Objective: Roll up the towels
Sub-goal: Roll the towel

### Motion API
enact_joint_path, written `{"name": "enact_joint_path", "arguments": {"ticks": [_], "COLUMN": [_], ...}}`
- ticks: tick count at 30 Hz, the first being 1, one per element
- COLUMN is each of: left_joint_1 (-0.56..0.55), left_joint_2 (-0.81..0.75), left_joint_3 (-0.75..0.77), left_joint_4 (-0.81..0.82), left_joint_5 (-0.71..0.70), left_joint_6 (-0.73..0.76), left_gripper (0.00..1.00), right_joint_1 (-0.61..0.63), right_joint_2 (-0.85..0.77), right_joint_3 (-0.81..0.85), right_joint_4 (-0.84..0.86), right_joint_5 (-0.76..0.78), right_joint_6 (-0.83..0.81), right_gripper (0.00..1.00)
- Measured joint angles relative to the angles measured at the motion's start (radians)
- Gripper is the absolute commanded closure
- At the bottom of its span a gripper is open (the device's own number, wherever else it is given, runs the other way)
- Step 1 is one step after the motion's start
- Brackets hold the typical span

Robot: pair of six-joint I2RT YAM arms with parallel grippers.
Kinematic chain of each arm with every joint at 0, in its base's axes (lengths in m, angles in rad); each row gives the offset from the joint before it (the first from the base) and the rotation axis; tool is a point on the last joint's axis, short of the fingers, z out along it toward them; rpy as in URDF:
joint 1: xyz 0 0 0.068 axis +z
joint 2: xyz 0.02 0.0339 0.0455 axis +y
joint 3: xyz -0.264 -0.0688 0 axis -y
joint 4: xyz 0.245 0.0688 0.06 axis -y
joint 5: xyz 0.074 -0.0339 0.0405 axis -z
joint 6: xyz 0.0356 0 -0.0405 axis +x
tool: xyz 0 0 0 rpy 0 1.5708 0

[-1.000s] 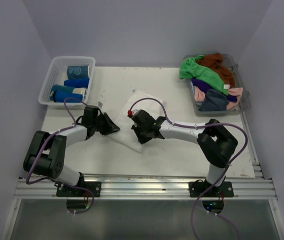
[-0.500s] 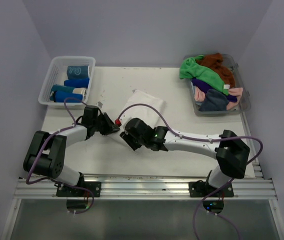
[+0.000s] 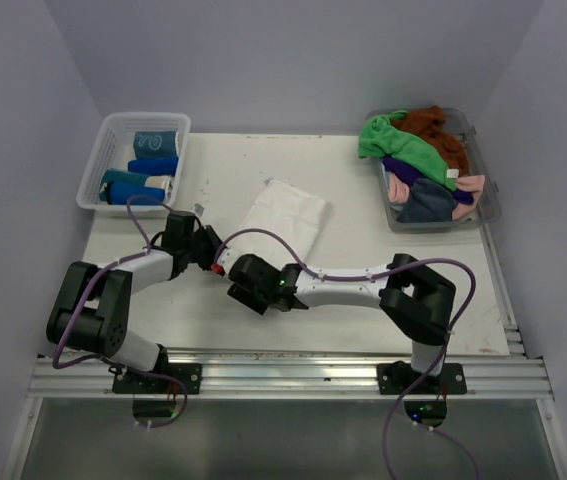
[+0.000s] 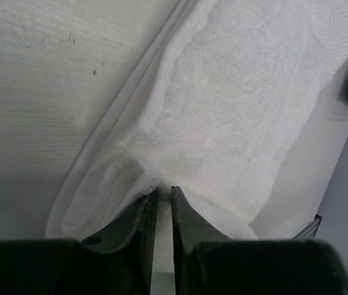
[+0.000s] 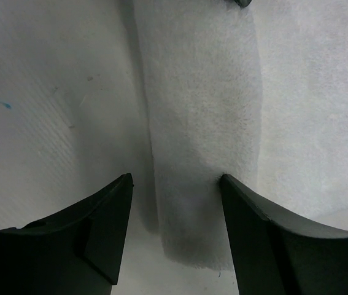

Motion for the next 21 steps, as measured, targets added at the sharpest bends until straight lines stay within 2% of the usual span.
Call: {"name": "enact_joint_path", "arguments": {"ticks": [10, 16, 19, 20, 21], "left_joint_1": [0.010, 0.011, 0.014, 0.015, 0.015], "left_joint_2": [0.000, 0.000, 0.000, 0.000, 0.000], "left_joint_3": [0.000, 0.000, 0.000, 0.000, 0.000], "left_joint_4": [-0.003, -0.003, -0.004, -0.006, -0.007], "left_joint_5": [0.012, 0.018, 0.025, 0.026, 0.026], "left_joint_6": [0.000, 0.000, 0.001, 0.001, 0.001], "left_gripper": [0.81, 0.81, 0.82, 0.81, 0.81], "right_joint_1": [0.022, 0.027, 0.027, 0.027, 0.026], "right_joint_2": [0.033, 0.043, 0.056, 0.059, 0.061], "right_joint_3": [-0.024, -0.055, -0.078, -0.085, -0.089], "right_joint_4": [0.061, 0.116, 0.166, 0.180, 0.190], "right_joint_5": [0.119, 0.172, 0.191, 0.203, 0.206], "right_joint_6": [-0.014, -0.028, -0.033, -0.032, -0.036], "right_gripper": [0.32, 0.34, 0.60, 0.76, 0.82]}}
